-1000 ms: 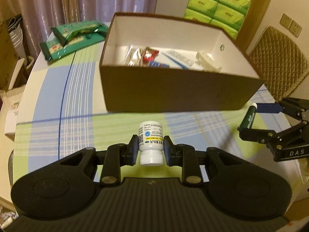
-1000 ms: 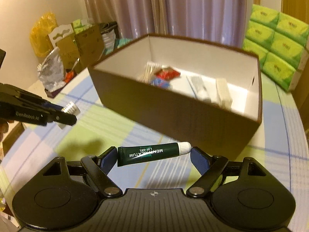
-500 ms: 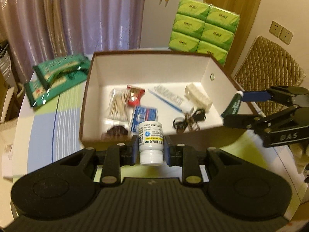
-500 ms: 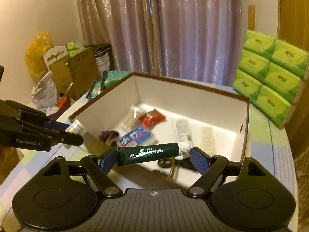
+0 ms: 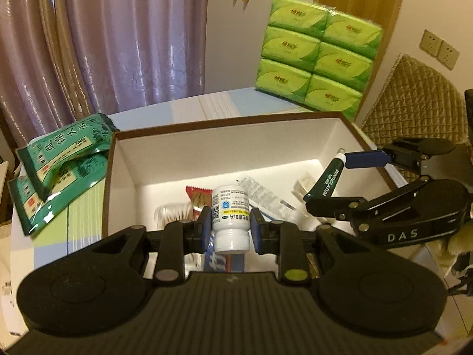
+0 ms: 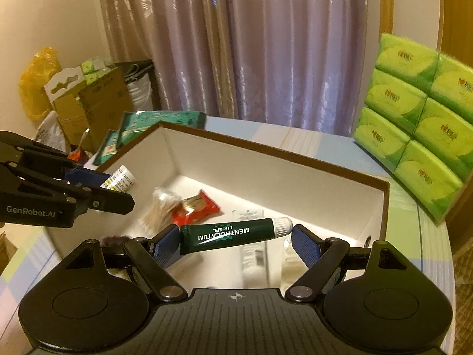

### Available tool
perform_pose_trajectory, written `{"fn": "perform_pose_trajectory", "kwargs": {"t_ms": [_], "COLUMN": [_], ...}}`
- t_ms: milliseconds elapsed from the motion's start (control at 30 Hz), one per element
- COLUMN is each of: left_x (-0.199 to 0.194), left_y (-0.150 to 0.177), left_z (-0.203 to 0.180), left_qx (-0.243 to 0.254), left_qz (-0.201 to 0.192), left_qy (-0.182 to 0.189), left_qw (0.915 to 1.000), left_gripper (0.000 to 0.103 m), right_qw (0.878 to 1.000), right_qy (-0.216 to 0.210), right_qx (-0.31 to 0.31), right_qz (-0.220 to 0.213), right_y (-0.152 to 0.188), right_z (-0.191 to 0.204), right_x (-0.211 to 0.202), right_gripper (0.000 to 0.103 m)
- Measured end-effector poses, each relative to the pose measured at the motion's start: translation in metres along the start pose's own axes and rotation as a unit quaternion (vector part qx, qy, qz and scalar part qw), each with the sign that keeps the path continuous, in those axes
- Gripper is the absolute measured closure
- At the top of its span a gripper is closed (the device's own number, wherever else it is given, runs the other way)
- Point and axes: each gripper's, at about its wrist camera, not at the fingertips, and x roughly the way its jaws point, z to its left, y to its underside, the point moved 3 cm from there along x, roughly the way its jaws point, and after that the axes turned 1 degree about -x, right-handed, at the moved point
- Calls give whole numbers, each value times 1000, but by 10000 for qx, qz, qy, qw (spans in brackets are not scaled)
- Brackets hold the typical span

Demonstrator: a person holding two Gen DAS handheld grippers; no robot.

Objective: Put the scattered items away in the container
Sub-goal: 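Lower both items into the box and open both grippers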

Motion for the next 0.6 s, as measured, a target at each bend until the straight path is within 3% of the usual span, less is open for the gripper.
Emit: {"fn": "perform_pose_trajectory", "kwargs": {"t_ms": [333, 600], "left_x": [67, 109], "left_y": [-27, -31], "left_z": [11, 20], "left_qx": [-61, -160], "left_qz": [380, 691], "left_qy": [-31, -141], "left_qw": [9993, 9974], "left_gripper": [80, 80], "right_qw": [9973, 9939], "right_qy": [289, 582], "right_qx": [543, 517], "right_qz": [398, 786], "right_y": [-17, -17], "right_z": [-36, -52], "right_x": [52, 86], "right_gripper": [23, 23]}}
